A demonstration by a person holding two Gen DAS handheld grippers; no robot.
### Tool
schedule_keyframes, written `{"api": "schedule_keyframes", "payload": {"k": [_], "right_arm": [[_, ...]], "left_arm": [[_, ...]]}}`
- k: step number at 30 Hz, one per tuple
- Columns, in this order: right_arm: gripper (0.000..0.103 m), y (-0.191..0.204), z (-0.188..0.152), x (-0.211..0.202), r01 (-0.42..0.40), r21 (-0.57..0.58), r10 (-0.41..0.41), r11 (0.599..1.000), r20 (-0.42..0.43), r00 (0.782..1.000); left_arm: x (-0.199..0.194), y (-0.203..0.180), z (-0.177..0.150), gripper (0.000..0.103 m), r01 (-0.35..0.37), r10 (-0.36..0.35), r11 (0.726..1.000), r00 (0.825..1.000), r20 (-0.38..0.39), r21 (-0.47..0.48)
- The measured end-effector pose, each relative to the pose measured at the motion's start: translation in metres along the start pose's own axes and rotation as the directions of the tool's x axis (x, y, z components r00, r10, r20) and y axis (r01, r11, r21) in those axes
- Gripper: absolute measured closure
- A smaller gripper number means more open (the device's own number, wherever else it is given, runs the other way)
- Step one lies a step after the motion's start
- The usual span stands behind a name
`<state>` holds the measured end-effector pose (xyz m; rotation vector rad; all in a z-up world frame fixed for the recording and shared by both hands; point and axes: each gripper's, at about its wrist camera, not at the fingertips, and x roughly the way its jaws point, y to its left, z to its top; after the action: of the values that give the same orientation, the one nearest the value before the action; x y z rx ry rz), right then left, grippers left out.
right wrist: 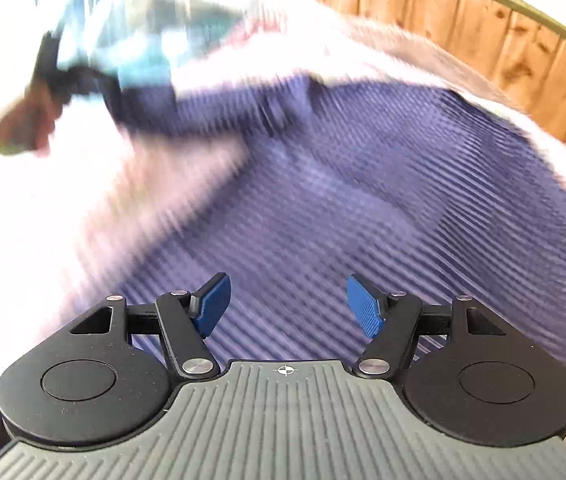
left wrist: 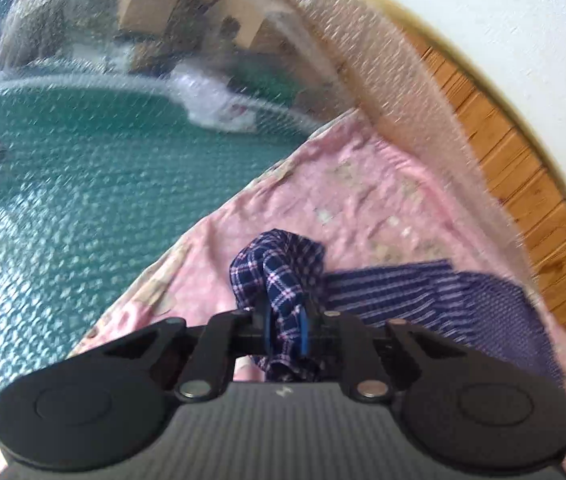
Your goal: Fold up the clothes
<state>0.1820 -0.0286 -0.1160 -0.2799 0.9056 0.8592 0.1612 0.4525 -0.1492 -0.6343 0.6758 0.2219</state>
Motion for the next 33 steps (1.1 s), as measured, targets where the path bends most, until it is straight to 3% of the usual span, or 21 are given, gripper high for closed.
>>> {"api": "schedule_keyframes", "payload": {"k": [2, 4, 9, 13, 17, 18, 19, 21, 22, 23, 26, 28, 30, 32, 33], "right_arm": [[0.033, 0.003, 0.031, 0.013, -0.112, 0.125, 0.104, 0.986, 0.071, 0.992], [0.029, 0.002, 0.061, 0.028, -0.225, 0.224, 0.196, 0.948, 0.146, 0.970], [0.020, 0.013, 0.123, 0.073, -0.476, 0.357, 0.400, 0.804, 0.268, 0.877], [0.015, 0.030, 0.148, 0.120, -0.533, 0.441, 0.446, 0.722, 0.293, 0.846], [0.014, 0.035, 0.157, 0.175, -0.507, 0.522, 0.411, 0.686, 0.296, 0.862], [0.014, 0.035, 0.157, 0.185, -0.511, 0.545, 0.411, 0.665, 0.304, 0.859], [0.015, 0.036, 0.158, 0.195, -0.540, 0.560, 0.441, 0.629, 0.315, 0.841], [0.040, 0.039, 0.159, 0.205, -0.608, 0.547, 0.510, 0.575, 0.341, 0.790], [0.070, 0.039, 0.160, 0.201, -0.617, 0.539, 0.510, 0.574, 0.354, 0.784], [0.087, 0.038, 0.161, 0.197, -0.623, 0.530, 0.507, 0.575, 0.367, 0.780], [0.091, 0.031, 0.162, 0.170, -0.590, 0.518, 0.442, 0.620, 0.391, 0.808], [0.091, 0.015, 0.155, 0.140, -0.562, 0.525, 0.367, 0.639, 0.434, 0.823], [0.091, -0.012, 0.139, 0.095, -0.509, 0.544, 0.242, 0.667, 0.488, 0.838], [0.091, -0.049, 0.106, 0.045, -0.428, 0.589, 0.067, 0.685, 0.534, 0.843], [0.091, -0.068, 0.084, 0.022, -0.351, 0.634, -0.041, 0.689, 0.517, 0.855]], "left_arm": [[-0.019, -0.014, 0.007, 0.091, 0.125, -0.127, 0.992, 0.991, 0.050, 0.030], [-0.034, -0.025, 0.011, 0.091, 0.243, -0.247, 0.968, 0.967, 0.066, 0.056], [-0.039, -0.033, 0.012, 0.091, 0.402, -0.404, 0.914, 0.914, 0.039, 0.049], [-0.034, -0.032, 0.012, 0.091, 0.470, -0.470, 0.882, 0.882, 0.027, 0.027], [-0.027, -0.032, 0.013, 0.091, 0.520, -0.520, 0.854, 0.854, 0.001, 0.031], [-0.025, -0.032, 0.013, 0.091, 0.531, -0.531, 0.847, 0.847, -0.009, 0.035], [-0.023, -0.033, 0.013, 0.091, 0.539, -0.538, 0.842, 0.843, -0.023, 0.042], [-0.022, -0.033, 0.013, 0.089, 0.544, -0.543, 0.838, 0.839, -0.034, 0.043], [-0.021, -0.032, 0.014, 0.086, 0.543, -0.542, 0.839, 0.839, -0.034, 0.040], [-0.021, -0.031, 0.014, 0.078, 0.545, -0.545, 0.838, 0.838, -0.030, 0.032], [-0.028, -0.026, 0.008, 0.053, 0.563, -0.563, 0.826, 0.826, -0.010, -0.003], [-0.032, -0.028, 0.000, 0.052, 0.567, -0.567, 0.823, 0.823, -0.023, -0.005], [-0.036, -0.033, -0.015, 0.049, 0.561, -0.559, 0.827, 0.826, -0.069, 0.011], [-0.037, -0.040, -0.036, 0.044, 0.550, -0.542, 0.834, 0.830, -0.135, 0.035], [-0.035, -0.043, -0.051, 0.044, 0.546, -0.532, 0.837, 0.828, -0.177, 0.035]]}}
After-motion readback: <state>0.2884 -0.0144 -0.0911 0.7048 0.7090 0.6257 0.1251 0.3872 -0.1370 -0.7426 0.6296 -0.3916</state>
